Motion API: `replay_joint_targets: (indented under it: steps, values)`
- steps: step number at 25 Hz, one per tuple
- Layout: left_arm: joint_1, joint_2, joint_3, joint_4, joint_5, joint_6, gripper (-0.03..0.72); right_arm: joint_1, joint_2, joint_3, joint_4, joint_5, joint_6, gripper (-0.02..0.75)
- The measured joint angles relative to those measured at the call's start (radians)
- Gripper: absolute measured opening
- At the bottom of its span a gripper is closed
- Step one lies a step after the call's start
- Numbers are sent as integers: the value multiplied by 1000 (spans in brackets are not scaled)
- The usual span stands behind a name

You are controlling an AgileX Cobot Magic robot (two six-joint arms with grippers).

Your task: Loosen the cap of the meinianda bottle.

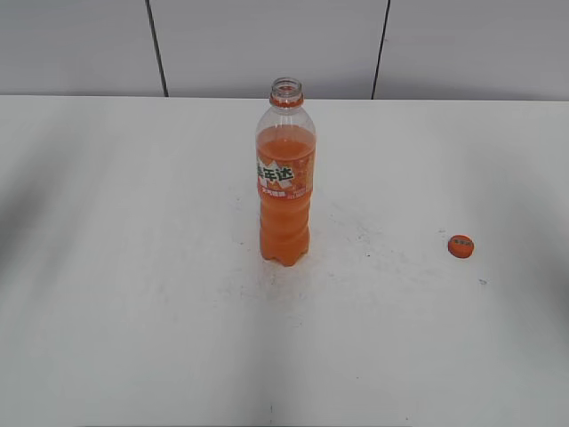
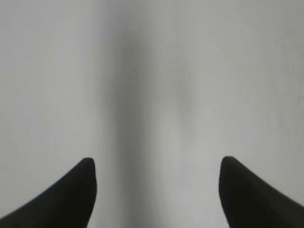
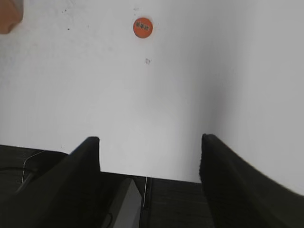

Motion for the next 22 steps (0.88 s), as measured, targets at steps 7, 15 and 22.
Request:
replay_joint_targets:
  steps: [7,15,22]
  values:
    - [0,-290,222,3,6,0,488,0,-337,212,-20,6,5,491]
    - [0,-706,466,6,-23,1,488,0,-656,376,-104,8,5,491]
    - [0,-1065,652,-10,-67,3,488,0,-898,509,-144,9,-4,491]
